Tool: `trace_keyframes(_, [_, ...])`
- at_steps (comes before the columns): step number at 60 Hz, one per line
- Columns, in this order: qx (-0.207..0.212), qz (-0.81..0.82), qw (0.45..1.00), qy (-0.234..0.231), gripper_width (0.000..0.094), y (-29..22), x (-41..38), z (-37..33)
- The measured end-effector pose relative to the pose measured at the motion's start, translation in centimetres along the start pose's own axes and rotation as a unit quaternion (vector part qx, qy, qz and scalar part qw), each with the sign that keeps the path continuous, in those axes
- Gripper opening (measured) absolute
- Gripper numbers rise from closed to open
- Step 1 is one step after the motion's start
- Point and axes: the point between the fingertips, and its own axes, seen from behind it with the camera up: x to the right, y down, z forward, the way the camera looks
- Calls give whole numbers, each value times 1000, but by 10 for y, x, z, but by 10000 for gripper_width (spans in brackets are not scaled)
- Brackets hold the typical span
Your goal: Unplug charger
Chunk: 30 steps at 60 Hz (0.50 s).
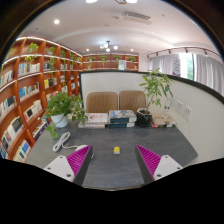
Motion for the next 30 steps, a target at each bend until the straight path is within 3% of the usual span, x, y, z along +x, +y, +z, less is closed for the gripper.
trace_keyframes(30, [-8, 5, 1000, -9, 865, 13, -17, -7])
